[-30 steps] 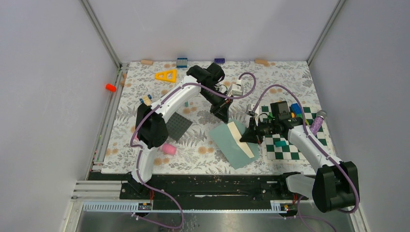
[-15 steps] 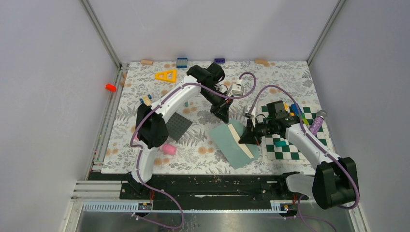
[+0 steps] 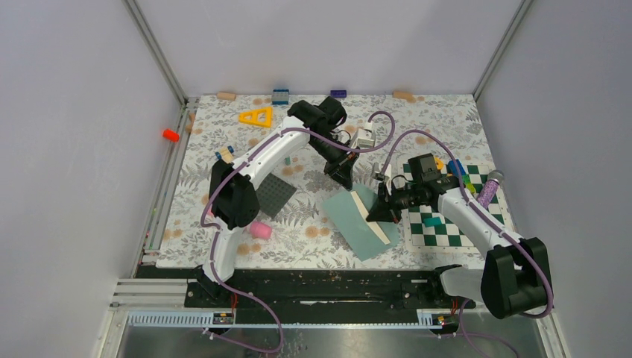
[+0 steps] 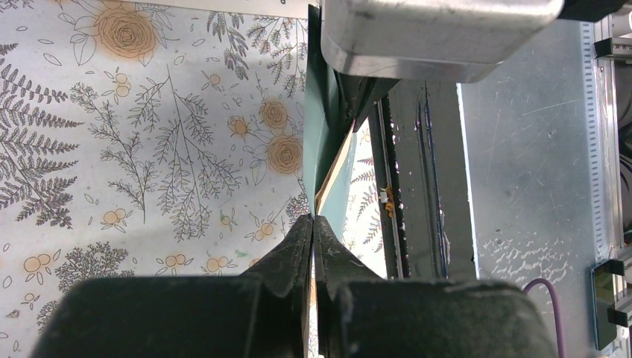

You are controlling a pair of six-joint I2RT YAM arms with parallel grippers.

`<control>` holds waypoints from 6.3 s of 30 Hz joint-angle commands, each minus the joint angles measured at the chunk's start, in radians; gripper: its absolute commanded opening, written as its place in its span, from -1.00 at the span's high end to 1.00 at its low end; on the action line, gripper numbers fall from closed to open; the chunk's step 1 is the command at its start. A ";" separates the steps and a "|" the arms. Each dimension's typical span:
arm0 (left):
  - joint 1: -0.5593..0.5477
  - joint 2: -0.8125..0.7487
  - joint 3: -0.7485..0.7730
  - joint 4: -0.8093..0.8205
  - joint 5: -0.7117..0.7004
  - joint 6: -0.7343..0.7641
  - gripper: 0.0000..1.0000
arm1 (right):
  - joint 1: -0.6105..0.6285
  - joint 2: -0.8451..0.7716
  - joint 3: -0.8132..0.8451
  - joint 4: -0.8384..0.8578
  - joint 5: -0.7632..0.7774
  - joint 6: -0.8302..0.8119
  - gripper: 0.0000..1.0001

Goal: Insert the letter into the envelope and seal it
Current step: Place the letter in the envelope.

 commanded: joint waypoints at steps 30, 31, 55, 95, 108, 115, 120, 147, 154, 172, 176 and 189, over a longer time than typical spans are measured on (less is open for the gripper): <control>0.008 -0.063 0.014 0.011 0.038 0.020 1.00 | 0.018 -0.104 0.026 0.006 0.096 0.001 0.46; 0.008 -0.063 0.012 0.011 0.038 0.020 1.00 | 0.016 -0.105 0.031 -0.012 0.097 -0.012 0.47; 0.008 -0.060 0.016 0.010 0.042 0.020 1.00 | 0.006 -0.001 0.081 -0.077 0.034 -0.031 0.90; 0.008 -0.052 0.016 0.010 0.045 0.022 1.00 | 0.028 0.018 0.074 -0.045 0.058 -0.017 0.91; 0.009 -0.055 0.013 0.010 0.042 0.021 1.00 | 0.028 0.010 0.083 -0.046 0.069 -0.007 0.79; 0.008 -0.060 0.005 0.010 0.038 0.026 1.00 | 0.025 -0.061 0.079 -0.050 0.127 -0.023 0.33; 0.008 -0.059 0.002 0.010 0.033 0.029 1.00 | 0.023 -0.135 0.079 -0.077 0.123 -0.047 0.16; -0.022 -0.078 -0.019 -0.024 0.014 0.086 1.00 | -0.109 -0.091 0.170 0.016 -0.043 0.140 0.01; -0.032 -0.071 -0.009 -0.024 0.017 0.084 1.00 | -0.104 -0.055 0.152 0.019 -0.097 0.139 0.03; -0.045 -0.075 -0.004 -0.037 0.008 0.100 0.97 | -0.040 0.035 0.176 0.017 -0.055 0.196 1.00; -0.021 -0.102 -0.003 -0.011 0.000 0.073 0.10 | -0.040 0.043 0.185 0.022 -0.012 0.211 1.00; 0.182 -0.351 -0.291 0.531 -0.258 -0.340 -0.97 | -0.058 0.105 0.231 0.246 0.492 0.451 1.00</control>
